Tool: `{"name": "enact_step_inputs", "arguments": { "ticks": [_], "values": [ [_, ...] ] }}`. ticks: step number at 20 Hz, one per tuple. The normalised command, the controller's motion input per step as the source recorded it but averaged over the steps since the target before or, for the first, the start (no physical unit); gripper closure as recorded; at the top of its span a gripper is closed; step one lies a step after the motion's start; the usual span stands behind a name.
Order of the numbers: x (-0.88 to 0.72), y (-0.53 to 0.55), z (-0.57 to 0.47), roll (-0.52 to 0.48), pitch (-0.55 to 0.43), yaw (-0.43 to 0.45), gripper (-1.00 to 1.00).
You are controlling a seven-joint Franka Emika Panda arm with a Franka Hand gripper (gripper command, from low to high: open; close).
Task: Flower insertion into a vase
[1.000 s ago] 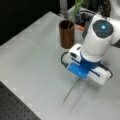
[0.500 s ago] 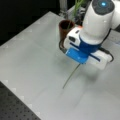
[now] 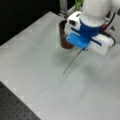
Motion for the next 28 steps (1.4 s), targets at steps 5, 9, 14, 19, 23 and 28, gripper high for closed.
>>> {"name": "enact_step_inputs", "arguments": {
  "ticks": [5,9,14,19,23,28],
  "values": [
    [-0.45,-0.27,0.09,0.227,-0.036,0.022,1.00],
    [-0.47,-0.22,0.19,0.258,0.004,0.040,1.00],
    [-0.42,-0.15,0.19,0.229,0.000,0.034,1.00],
    [-0.20,-0.04,0.00,0.174,-0.018,0.038,1.00],
    [-0.21,-0.13,-0.05,0.145,0.002,0.081,1.00],
    [-0.29,-0.30,-0.06,0.133,-0.034,0.117,1.00]
  ]
}}
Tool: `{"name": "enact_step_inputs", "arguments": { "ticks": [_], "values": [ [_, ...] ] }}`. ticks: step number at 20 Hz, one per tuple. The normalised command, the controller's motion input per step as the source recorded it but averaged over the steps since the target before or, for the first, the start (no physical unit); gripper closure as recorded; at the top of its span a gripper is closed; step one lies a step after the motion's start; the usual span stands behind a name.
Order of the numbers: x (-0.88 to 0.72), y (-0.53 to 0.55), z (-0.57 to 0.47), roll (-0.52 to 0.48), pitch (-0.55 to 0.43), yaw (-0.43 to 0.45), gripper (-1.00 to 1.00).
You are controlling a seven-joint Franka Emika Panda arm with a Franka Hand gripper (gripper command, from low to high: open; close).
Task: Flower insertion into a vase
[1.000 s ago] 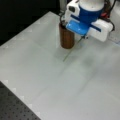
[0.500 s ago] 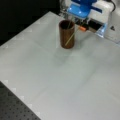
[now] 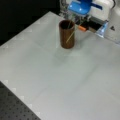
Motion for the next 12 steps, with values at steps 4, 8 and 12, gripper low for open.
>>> {"name": "enact_step_inputs", "arguments": {
  "ticks": [4,8,12],
  "values": [
    [-0.27,-0.25,-0.07,0.076,-0.071,0.139,1.00],
    [-0.23,-0.12,-0.07,0.021,-0.076,0.114,1.00],
    [-0.23,-0.06,-0.09,-0.045,-0.067,0.119,1.00]
  ]
}}
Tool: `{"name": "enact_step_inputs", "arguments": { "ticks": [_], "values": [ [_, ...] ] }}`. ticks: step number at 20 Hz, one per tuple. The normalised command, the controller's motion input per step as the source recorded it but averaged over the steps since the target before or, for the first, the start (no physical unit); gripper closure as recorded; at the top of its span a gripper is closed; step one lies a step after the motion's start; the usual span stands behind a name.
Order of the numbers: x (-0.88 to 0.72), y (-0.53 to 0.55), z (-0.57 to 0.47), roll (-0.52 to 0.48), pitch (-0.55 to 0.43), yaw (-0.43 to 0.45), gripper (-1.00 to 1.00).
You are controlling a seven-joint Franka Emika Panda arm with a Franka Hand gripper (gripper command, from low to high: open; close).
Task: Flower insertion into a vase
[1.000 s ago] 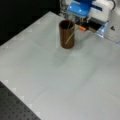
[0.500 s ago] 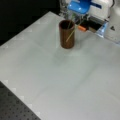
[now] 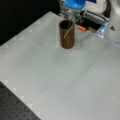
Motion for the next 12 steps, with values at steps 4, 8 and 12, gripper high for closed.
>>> {"name": "enact_step_inputs", "arguments": {
  "ticks": [4,8,12],
  "values": [
    [-0.33,-0.16,-0.10,-0.113,-0.057,0.141,1.00],
    [-0.34,-0.19,-0.11,-0.095,-0.079,0.136,1.00],
    [-0.28,-0.13,-0.11,-0.063,-0.102,0.137,1.00]
  ]
}}
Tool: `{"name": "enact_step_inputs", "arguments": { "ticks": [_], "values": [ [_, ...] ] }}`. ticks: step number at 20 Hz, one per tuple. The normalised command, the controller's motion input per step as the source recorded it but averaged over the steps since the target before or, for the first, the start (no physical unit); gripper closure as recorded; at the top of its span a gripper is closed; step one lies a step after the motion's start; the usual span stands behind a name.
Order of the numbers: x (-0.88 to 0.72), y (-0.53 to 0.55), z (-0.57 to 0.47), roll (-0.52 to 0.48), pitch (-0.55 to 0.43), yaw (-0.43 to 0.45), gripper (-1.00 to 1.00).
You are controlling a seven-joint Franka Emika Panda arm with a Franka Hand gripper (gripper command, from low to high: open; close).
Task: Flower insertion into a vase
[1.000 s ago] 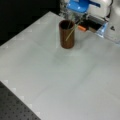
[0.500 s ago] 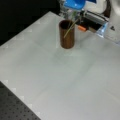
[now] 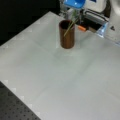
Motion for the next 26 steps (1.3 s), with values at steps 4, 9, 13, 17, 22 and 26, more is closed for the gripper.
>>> {"name": "enact_step_inputs", "arguments": {
  "ticks": [4,9,13,17,22,26],
  "values": [
    [-0.24,-0.11,-0.10,-0.053,-0.105,0.144,1.00],
    [-0.22,-0.11,-0.09,-0.054,-0.103,0.145,1.00],
    [-0.20,-0.11,-0.09,-0.054,-0.100,0.145,1.00],
    [-0.21,-0.09,-0.11,-0.086,-0.220,0.231,1.00],
    [-0.24,0.00,-0.14,-0.071,-0.217,0.156,1.00],
    [-0.25,-0.02,-0.15,-0.041,-0.216,0.055,1.00]
  ]
}}
